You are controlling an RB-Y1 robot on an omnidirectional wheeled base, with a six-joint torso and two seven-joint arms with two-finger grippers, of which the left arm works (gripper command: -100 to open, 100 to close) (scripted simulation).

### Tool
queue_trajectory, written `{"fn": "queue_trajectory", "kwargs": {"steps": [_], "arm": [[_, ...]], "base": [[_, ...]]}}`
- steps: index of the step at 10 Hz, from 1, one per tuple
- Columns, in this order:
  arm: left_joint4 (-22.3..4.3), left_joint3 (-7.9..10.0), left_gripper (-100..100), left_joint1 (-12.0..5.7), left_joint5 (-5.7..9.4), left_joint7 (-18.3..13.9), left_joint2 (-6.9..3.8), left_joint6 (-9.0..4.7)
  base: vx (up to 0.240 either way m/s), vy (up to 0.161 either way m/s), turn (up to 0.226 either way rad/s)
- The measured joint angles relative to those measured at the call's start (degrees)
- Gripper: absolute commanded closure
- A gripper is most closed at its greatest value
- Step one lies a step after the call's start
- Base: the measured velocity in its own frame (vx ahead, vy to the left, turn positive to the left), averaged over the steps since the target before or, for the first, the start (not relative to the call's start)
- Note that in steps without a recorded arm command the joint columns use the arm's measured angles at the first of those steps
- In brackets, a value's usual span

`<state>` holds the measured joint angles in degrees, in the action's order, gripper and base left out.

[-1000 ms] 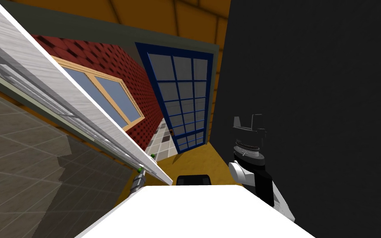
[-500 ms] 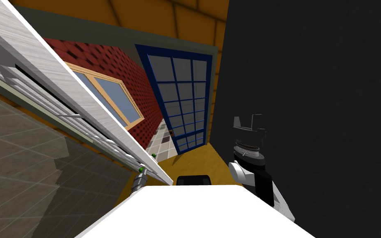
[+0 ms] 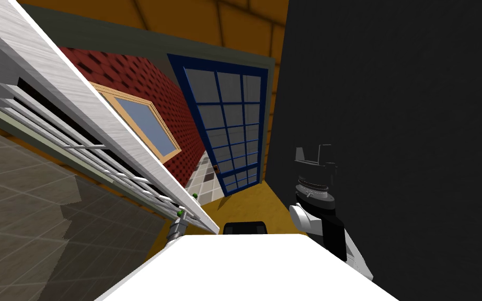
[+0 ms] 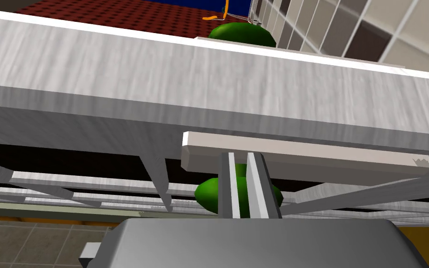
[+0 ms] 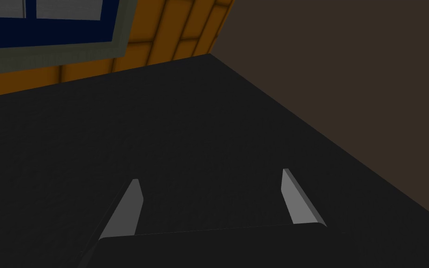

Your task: Pull the door open

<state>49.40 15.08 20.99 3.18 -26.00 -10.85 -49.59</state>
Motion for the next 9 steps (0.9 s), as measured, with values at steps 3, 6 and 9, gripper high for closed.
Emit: {"fn": "queue_trajectory", "kwargs": {"steps": [3, 6, 9], "arm": [[1.6, -0.42, 100, 0.65, 0.22, -1.5, 0.03, 0.81], [0.1, -1.60, -100, 0.00, 0.54, -4.8, 0.07, -0.56], [-0.5, -3.40, -100, -0.16, 0.62, -7.6, 0.64, -1.09]], "base": [[0.009, 0.007, -0.002], [-0.042, 0.000, -0.080], [-0.065, 0.028, -0.078]]}}
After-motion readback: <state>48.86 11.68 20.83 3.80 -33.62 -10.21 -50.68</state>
